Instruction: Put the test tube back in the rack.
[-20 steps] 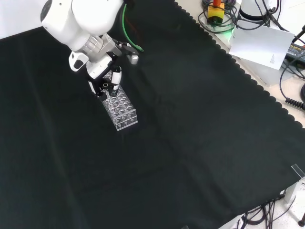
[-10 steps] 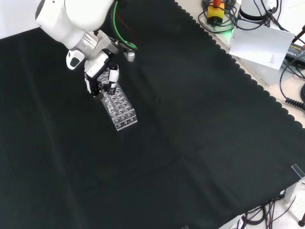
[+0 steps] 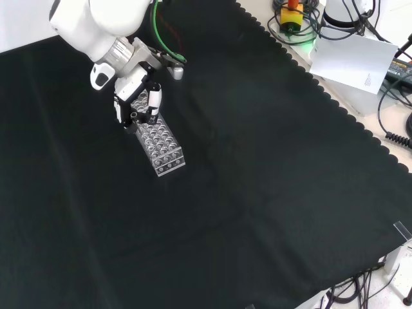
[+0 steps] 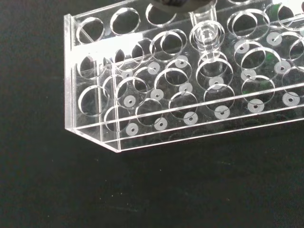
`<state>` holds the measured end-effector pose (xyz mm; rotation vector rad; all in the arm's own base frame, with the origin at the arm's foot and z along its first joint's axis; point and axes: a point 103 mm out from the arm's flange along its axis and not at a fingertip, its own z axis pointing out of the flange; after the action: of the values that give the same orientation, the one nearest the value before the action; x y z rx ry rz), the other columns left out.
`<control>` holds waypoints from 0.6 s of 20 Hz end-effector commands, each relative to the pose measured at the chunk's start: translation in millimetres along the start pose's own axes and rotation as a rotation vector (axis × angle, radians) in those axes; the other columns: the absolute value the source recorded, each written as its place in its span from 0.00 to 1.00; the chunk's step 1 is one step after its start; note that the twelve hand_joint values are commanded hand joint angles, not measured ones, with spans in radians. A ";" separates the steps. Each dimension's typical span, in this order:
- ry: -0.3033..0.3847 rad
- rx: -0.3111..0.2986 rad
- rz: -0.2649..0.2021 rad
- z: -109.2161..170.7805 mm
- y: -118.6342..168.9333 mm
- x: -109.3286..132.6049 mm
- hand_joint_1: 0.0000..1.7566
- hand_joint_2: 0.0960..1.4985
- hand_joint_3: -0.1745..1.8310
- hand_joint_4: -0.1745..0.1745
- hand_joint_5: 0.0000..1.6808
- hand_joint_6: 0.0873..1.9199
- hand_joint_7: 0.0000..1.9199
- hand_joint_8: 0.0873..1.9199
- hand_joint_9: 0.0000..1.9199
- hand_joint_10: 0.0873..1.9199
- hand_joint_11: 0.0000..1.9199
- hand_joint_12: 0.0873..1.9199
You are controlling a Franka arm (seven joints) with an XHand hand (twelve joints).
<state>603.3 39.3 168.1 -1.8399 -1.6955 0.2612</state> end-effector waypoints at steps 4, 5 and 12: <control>0.008 -0.020 -0.024 -14.7 -10.7 5.5 0.69 0.62 0.00 0.30 0.38 0.36 0.34 0.46 0.45 0.39 0.29 0.73; 0.009 -0.023 -0.026 -16.3 -11.8 5.7 0.69 0.62 0.00 0.30 0.38 0.36 0.33 0.46 0.45 0.39 0.29 0.73; 0.012 -0.030 -0.034 -20.5 -16.8 4.6 0.69 0.62 0.00 0.33 0.38 0.36 0.32 0.46 0.45 0.39 0.28 0.73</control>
<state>602.3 39.5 193.1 -1.8343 -1.7299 0.2219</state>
